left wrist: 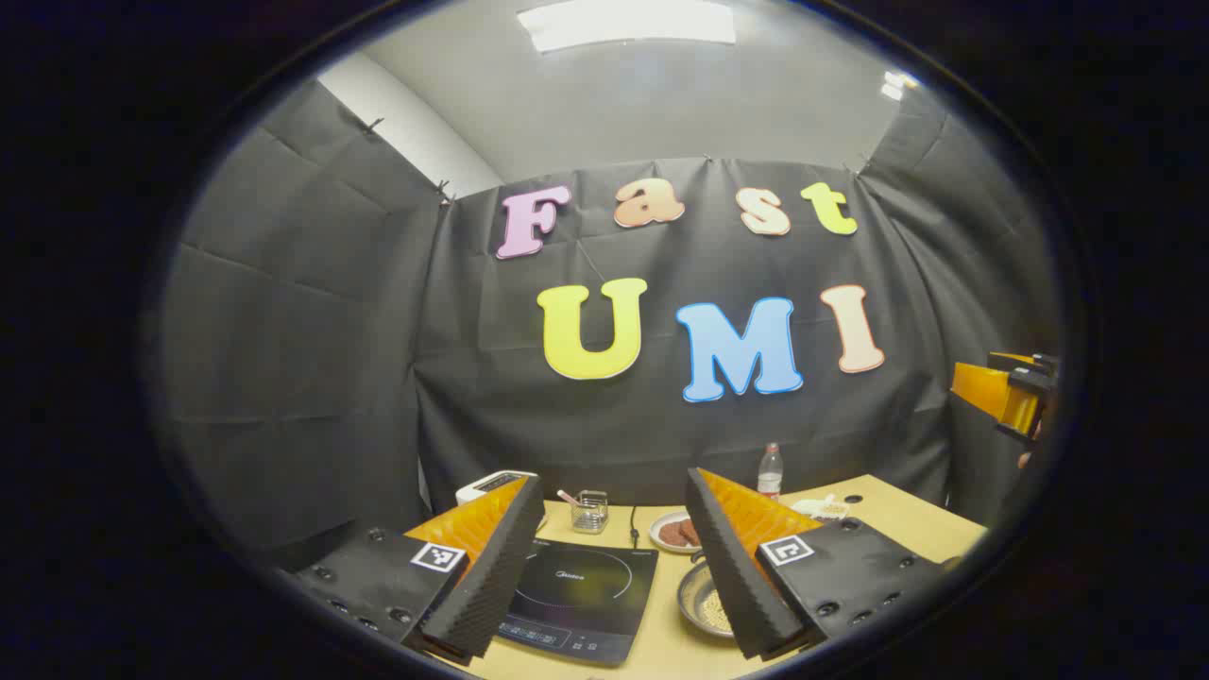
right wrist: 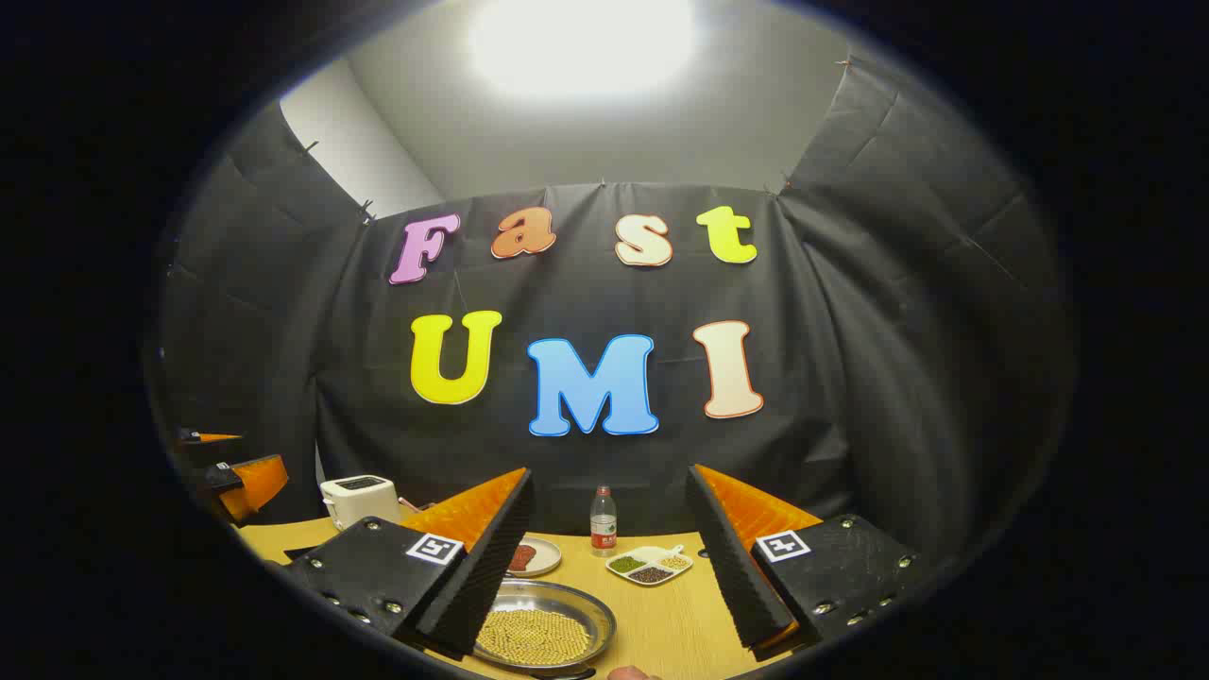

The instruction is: First push the handle of the pot to place it horizontally, then grasp the pot with both hands and set it on the induction cooktop.

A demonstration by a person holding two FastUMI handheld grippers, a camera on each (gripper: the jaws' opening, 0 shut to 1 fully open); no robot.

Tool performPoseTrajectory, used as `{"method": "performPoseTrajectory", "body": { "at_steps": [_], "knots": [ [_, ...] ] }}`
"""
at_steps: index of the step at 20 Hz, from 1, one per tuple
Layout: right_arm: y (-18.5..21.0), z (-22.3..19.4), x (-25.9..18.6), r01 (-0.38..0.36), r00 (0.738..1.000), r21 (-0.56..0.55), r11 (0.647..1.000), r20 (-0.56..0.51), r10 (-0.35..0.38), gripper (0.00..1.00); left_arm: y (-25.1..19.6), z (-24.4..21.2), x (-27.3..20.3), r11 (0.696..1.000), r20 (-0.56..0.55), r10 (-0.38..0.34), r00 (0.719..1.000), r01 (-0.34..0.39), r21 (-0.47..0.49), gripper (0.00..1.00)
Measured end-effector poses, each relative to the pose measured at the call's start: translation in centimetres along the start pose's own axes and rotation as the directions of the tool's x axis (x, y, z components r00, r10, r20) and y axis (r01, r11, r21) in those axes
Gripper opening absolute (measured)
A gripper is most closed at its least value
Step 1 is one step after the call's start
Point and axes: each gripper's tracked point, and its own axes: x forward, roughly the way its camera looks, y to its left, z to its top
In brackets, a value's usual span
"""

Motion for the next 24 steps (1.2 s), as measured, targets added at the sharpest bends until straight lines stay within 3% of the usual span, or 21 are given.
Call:
{"method": "performPoseTrajectory", "body": {
  "at_steps": [1,7,15,18,19,24],
  "knots": [
    [-0.1,-0.1,0.0,0.007,1.0,0.007,1.0,-0.003,-0.007,0.97,0.0,0.0,0.0,1.0,0.003,0.002,1.0,-0.002,-0.001,0.92],
    [-0.1,-0.5,0.1,0.016,1.0,0.012,1.0,-0.008,-0.016,0.97,0.0,1.8,-0.9,1.0,0.044,-0.019,0.999,0.019,-0.015,1.0],
    [2.5,-1.0,0.4,-0.043,0.999,0.002,0.999,-0.022,0.043,0.97,0.1,1.9,-1.6,1.0,0.051,0.007,0.999,-0.007,0.012,1.0],
    [3.5,-1.1,0.5,-0.057,0.998,0.005,0.998,-0.027,0.057,0.97,0.0,2.0,-1.9,1.0,0.055,0.007,0.998,-0.008,0.012,0.92],
    [3.8,-1.1,0.5,-0.062,0.998,0.004,0.998,-0.027,0.062,0.97,-0.1,1.8,-2.1,1.0,0.051,0.006,0.999,-0.006,0.013,0.97],
    [4.2,-1.4,0.1,-0.066,0.997,0.01,0.998,-0.035,0.067,0.97,0.4,1.8,-2.4,1.0,0.05,0.007,0.999,-0.007,-0.001,0.97]
  ]
}}
